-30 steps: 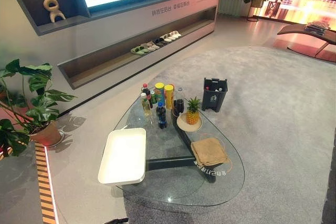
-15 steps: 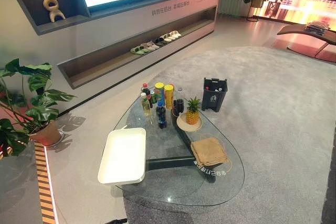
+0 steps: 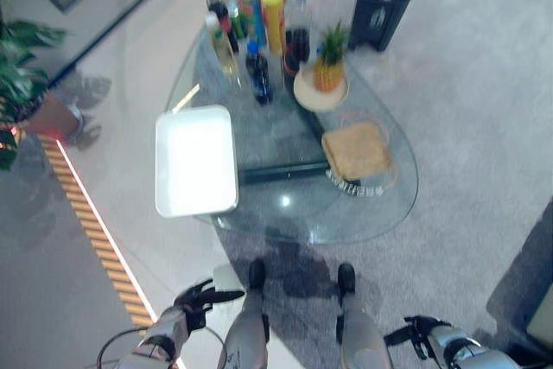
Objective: Wipe the table with a cloth and put it in the basket.
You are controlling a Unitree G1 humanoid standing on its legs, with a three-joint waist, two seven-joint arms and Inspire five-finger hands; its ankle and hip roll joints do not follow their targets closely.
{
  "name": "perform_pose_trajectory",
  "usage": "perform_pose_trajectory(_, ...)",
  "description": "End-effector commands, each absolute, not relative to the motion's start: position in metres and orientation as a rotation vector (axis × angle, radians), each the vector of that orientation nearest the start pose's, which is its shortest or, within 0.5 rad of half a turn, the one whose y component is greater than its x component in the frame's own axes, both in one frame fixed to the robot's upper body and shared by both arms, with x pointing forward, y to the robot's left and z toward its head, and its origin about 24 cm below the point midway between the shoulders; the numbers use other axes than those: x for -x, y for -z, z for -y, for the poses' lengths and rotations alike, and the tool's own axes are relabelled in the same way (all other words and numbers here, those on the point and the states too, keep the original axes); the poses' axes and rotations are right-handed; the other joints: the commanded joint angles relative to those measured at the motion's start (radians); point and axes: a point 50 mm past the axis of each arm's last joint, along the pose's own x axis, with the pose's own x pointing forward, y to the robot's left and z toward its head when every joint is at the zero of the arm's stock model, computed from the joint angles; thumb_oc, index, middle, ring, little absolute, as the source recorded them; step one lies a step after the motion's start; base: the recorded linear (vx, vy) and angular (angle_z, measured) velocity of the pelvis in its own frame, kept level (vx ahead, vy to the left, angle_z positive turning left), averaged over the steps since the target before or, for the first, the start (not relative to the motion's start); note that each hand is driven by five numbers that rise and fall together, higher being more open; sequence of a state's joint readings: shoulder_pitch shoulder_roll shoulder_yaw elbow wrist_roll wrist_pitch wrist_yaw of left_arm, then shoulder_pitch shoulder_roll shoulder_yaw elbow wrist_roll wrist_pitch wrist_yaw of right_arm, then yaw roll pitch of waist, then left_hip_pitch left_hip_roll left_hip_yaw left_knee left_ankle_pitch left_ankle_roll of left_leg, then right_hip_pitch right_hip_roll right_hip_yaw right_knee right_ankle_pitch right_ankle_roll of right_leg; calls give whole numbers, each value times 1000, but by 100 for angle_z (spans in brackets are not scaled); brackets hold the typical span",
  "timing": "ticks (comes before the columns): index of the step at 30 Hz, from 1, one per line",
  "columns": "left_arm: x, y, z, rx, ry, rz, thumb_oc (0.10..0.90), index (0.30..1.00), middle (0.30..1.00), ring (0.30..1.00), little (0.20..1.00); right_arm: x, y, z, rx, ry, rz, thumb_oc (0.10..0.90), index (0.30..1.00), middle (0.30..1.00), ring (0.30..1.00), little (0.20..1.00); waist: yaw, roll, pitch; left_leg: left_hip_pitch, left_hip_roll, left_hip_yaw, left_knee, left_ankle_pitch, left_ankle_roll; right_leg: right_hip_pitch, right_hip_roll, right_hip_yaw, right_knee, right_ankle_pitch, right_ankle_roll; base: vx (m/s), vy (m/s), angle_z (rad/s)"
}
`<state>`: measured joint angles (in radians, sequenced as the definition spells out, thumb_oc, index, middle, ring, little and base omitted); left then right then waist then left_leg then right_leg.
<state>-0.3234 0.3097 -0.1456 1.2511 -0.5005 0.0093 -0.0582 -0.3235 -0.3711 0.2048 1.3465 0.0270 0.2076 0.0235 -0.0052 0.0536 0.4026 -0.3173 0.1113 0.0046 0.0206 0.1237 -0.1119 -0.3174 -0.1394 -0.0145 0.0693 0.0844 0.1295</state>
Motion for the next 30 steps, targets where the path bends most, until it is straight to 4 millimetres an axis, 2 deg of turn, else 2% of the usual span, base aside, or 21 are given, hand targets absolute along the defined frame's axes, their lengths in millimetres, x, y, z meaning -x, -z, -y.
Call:
perform_pose_trajectory(1, -212, 103, -273, 84, -313, -860, 800, 900, 900, 900, 900, -166, 113, 307, 482, 208, -1267, 800, 900, 900, 900, 900, -6, -8, 34, -144, -127, -27, 175, -50, 68, -148, 57, -63, 215, -95, -72, -152, -28, 6)
perform_pose_trajectory(5, -224, 94, -274, 108, -321, -799, 800, 900, 900, 900, 900, -180, 104, 314, 476, 252, -1224, 800, 900, 900, 900, 900, -9, -1, 49, -252, -138, -19, 288, -84, 73, -250, 60, -65, 317, -130, -84, -130, -13, 10)
perform_pose_trajectory(10, -237, 84, -275, 158, -331, -731, 800, 900, 900, 900, 900, -192, 95, 319, 475, 285, -1172, 800, 900, 900, 900, 900, -11, 4, 59, -329, -130, -17, 373, -113, 80, -336, 69, -54, 408, -163, -96, -76, -17, 3)
perform_pose_trajectory(15, -249, 74, -275, 168, -328, -677, 800, 900, 900, 900, 900, -209, 87, 316, 473, 308, -1107, 800, 900, 900, 900, 900, -13, 5, 75, -407, -119, -24, 456, -142, 85, -413, 91, -44, 498, -197, -107, -72, -36, 0)
perform_pose_trajectory(24, -260, 63, -278, 188, -345, -609, 800, 900, 900, 900, 900, -235, 67, 320, 502, 372, -974, 800, 900, 900, 900, 900, -10, 1, 92, -498, -106, -20, 537, -168, 89, -495, 93, -53, 570, -212, -120, -21, -23, -1)
perform_pose_trajectory(30, -268, 55, -276, 200, -343, -548, 800, 900, 900, 900, 900, -256, 43, 326, 492, 500, -773, 800, 900, 900, 900, 900, -12, -2, 109, -538, -105, -20, 565, -182, 92, -532, 91, -51, 585, -207, -122, -24, -18, 1)
